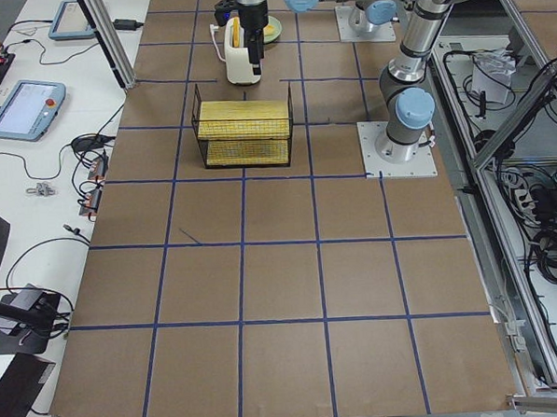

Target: Press toaster with right arm

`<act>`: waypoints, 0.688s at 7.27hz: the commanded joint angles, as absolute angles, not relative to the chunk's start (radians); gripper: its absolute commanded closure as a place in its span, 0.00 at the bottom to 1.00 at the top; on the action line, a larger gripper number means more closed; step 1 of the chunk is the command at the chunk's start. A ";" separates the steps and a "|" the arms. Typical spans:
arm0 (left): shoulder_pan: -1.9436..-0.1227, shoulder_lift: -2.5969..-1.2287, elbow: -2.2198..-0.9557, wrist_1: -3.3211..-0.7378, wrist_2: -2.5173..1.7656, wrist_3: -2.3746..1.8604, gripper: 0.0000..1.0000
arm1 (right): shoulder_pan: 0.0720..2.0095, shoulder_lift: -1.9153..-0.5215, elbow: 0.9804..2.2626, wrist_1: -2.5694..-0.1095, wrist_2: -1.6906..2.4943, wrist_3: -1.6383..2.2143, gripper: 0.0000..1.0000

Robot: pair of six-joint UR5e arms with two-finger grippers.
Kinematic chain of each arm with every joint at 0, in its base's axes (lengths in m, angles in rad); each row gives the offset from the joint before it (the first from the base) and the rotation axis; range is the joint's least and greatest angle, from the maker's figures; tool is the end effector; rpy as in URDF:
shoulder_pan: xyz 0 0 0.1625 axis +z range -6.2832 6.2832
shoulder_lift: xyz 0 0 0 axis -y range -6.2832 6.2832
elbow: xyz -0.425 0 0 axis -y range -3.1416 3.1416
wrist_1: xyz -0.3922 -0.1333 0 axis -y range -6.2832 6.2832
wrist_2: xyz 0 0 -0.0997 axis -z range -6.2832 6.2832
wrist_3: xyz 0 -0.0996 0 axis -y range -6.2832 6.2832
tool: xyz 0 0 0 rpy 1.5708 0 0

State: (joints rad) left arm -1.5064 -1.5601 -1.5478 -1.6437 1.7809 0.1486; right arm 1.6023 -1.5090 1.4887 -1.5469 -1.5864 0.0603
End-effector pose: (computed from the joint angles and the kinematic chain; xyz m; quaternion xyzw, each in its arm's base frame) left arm -0.0812 -0.4895 0.4994 0.0439 0.9933 0.0305 0.1022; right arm 0.1480 -0.5133 0.4947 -0.0144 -0.9999 -0.0014 0.0079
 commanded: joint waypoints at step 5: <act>-1.506 -1.560 -1.548 -1.643 1.781 0.149 0.00 | 1.591 -1.514 1.489 -1.520 -1.597 0.046 0.00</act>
